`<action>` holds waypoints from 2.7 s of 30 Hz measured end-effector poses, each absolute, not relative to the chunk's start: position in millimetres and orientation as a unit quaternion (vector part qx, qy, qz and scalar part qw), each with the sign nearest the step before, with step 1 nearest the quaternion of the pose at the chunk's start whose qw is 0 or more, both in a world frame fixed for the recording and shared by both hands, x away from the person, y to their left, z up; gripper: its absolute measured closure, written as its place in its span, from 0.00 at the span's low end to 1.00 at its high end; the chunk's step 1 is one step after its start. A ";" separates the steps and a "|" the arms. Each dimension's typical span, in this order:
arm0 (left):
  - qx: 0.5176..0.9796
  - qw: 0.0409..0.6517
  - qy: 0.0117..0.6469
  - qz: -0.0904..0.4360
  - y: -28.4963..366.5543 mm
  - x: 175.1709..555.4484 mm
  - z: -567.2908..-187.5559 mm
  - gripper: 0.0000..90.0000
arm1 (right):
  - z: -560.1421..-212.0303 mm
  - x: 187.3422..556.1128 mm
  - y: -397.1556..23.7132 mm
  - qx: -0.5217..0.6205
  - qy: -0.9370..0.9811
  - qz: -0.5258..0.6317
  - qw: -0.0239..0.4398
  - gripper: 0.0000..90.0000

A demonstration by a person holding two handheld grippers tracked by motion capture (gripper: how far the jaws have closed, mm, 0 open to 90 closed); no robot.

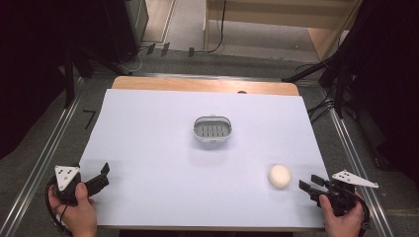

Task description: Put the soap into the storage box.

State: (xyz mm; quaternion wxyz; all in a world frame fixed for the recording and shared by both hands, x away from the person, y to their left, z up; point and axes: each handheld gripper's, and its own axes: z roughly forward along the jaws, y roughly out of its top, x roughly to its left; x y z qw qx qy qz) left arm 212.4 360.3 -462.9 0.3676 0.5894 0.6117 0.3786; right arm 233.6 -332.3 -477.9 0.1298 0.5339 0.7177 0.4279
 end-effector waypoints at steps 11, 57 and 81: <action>0.602 0.361 0.605 0.376 358.2 214.3 -463.1 0.09 | -459.6 241.5 -307.0 0.496 0.806 0.303 0.113 0.27; 0.620 0.359 0.598 0.358 357.9 217.6 -463.5 0.09 | -453.0 297.0 -233.8 0.454 0.868 0.193 0.060 0.25; 0.622 0.360 0.599 0.352 358.7 218.4 -463.5 0.09 | -452.0 301.4 -227.0 0.459 0.866 0.191 0.054 0.28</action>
